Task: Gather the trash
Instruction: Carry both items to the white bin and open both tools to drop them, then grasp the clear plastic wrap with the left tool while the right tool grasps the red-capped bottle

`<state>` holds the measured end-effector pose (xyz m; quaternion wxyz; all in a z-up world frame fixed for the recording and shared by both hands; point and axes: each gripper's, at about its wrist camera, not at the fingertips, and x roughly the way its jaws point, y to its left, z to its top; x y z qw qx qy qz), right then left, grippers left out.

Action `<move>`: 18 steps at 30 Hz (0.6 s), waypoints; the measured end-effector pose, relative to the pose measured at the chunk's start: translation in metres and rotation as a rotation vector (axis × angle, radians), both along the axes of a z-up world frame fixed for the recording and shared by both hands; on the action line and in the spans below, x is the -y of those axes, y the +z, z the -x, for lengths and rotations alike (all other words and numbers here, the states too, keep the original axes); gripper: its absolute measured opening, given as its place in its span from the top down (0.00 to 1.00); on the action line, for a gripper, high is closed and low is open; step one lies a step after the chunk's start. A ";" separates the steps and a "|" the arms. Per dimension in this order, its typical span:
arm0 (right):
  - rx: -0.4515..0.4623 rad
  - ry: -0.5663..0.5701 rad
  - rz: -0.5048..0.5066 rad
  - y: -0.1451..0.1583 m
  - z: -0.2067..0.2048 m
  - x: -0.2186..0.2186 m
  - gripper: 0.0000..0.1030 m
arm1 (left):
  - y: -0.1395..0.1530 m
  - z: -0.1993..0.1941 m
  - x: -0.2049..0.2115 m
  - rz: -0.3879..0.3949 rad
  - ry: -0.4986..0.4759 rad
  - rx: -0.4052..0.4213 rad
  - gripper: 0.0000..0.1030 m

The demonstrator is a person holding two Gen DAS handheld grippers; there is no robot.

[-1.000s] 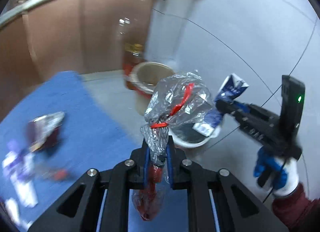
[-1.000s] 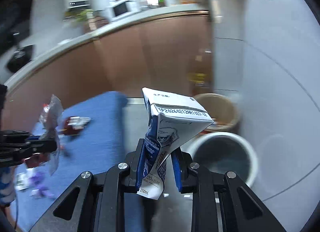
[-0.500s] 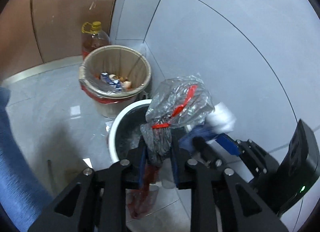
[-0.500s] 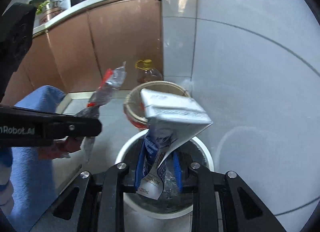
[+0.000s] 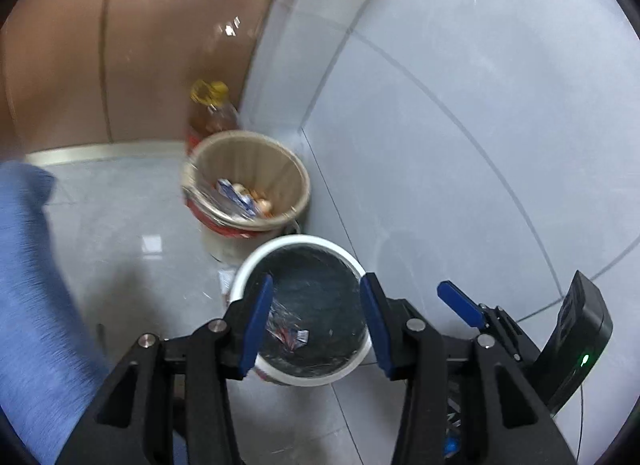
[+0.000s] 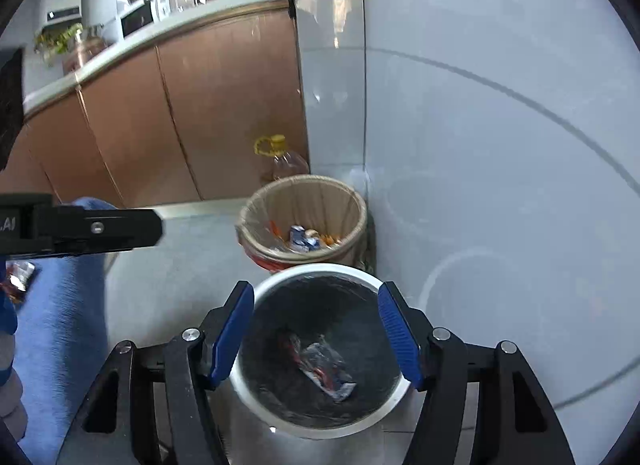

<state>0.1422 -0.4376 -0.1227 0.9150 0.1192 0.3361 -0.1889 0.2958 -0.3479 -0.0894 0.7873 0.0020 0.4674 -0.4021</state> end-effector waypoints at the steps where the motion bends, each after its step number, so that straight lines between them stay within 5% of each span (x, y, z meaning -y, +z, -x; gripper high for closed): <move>1: 0.018 0.010 -0.003 0.007 0.002 -0.005 0.40 | 0.008 0.006 -0.011 0.000 0.018 0.027 0.58; 10: 0.169 0.153 0.012 0.076 0.030 -0.077 0.40 | 0.063 0.073 -0.124 0.005 0.146 0.200 0.58; 18: 0.250 0.312 0.045 0.126 0.050 -0.145 0.39 | 0.086 0.113 -0.237 0.008 0.261 0.261 0.58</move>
